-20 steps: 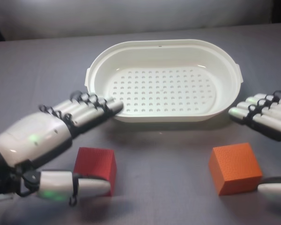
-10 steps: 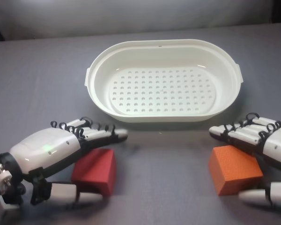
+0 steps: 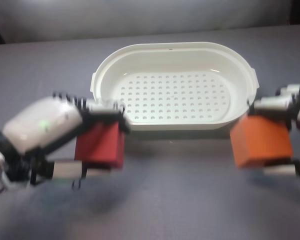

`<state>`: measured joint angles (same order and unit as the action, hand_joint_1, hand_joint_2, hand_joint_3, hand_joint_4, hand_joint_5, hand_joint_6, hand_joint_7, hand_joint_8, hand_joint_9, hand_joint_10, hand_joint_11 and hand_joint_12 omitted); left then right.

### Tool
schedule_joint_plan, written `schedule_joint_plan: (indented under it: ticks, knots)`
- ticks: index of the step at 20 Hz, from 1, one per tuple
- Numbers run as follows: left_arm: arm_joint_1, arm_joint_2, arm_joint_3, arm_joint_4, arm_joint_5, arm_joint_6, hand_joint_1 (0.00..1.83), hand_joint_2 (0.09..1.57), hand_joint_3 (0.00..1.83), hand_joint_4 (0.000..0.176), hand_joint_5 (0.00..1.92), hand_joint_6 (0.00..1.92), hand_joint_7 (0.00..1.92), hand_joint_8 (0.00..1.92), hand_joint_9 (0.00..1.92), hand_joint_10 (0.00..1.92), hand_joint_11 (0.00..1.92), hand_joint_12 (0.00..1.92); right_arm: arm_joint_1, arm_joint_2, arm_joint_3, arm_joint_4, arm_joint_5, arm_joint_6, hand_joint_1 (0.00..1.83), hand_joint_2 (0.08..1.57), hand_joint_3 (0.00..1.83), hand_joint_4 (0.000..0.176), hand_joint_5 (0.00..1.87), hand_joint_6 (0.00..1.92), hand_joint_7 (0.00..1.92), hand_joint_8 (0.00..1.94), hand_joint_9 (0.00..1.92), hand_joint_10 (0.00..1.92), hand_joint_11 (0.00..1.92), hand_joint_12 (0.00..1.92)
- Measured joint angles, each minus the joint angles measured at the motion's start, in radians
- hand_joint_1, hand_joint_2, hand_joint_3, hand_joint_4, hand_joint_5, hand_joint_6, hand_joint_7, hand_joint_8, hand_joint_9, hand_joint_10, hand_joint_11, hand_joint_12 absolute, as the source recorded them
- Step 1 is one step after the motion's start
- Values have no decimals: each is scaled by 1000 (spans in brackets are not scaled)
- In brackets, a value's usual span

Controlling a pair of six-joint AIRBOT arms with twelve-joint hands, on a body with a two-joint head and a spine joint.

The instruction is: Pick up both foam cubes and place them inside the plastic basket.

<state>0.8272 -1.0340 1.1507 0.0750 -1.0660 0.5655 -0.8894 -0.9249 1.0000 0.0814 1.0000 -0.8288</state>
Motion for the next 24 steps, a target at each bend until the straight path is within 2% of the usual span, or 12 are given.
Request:
schedule_joint_plan:
  ticks: [3,6,9,10,11,12,13,14,16,18,19,24]
  knots:
    - [-104,-40,71,-39,26,40,1360,1198,0,0,763,1060,812,1331,827,1522,759,1651,81,-29,58,3,-22,-5,1329,1262,1,0,574,1416,721,1408,718,1574,531,1675]
    - [-194,-131,185,-83,135,42,1358,1187,0,0,728,1273,844,1174,833,1389,750,1433,179,-117,163,27,-97,-7,1322,1266,0,0,543,1449,732,1404,740,1559,594,1650]
    - [-265,-196,256,-82,269,44,1366,1179,0,0,709,1130,899,1166,868,1438,686,1650,239,-190,252,41,-200,-7,1325,1272,0,0,550,1443,697,1453,714,1559,566,1615]
    - [-273,-210,275,-87,286,43,1237,1225,2,0,637,1297,875,1312,803,1399,709,1794,254,-213,279,42,-235,-7,1161,1324,1,0,469,1580,722,1509,603,1280,499,1630]
    - [-277,-220,290,-94,313,47,1034,1183,0,0,386,829,513,902,501,1234,428,1864,265,-231,302,48,-280,-7,624,1330,0,0,148,1057,339,955,347,1118,229,1706]
    - [-279,-224,298,-101,349,65,898,1174,0,0,312,557,387,618,306,1101,249,1847,269,-237,314,54,-315,-10,287,1316,0,0,29,672,234,572,162,994,45,1724]
    - [-281,-225,299,-110,376,70,671,1168,0,0,137,366,214,314,76,885,49,1766,269,-238,316,65,-333,-10,90,1244,0,40,5,134,79,240,32,698,8,1692]
    - [-282,-225,301,-115,394,77,474,1129,0,77,27,142,42,106,14,318,9,1576,272,-238,316,64,-342,-9,17,1184,0,72,0,26,15,47,6,333,1,1717]
    - [-284,-224,296,-120,392,90,349,1042,0,149,0,5,1,3,0,12,0,1250,276,-238,316,63,-339,-9,28,1120,0,102,0,0,0,1,0,19,0,1843]
    - [-282,-219,283,-124,375,97,345,998,3,175,0,0,0,0,0,0,0,150,276,-238,310,71,-343,-13,97,1076,0,90,0,0,0,0,0,0,0,1158]
    - [-274,-209,270,-126,364,100,361,989,0,176,0,0,0,0,0,0,0,5,276,-232,295,77,-343,-14,102,1047,2,114,0,0,0,0,0,0,0,143]
    - [-181,-102,161,-155,196,100,389,1098,18,153,0,0,0,0,0,0,0,0,257,-109,158,60,-216,-39,117,1098,19,125,0,0,0,0,0,0,5,2]
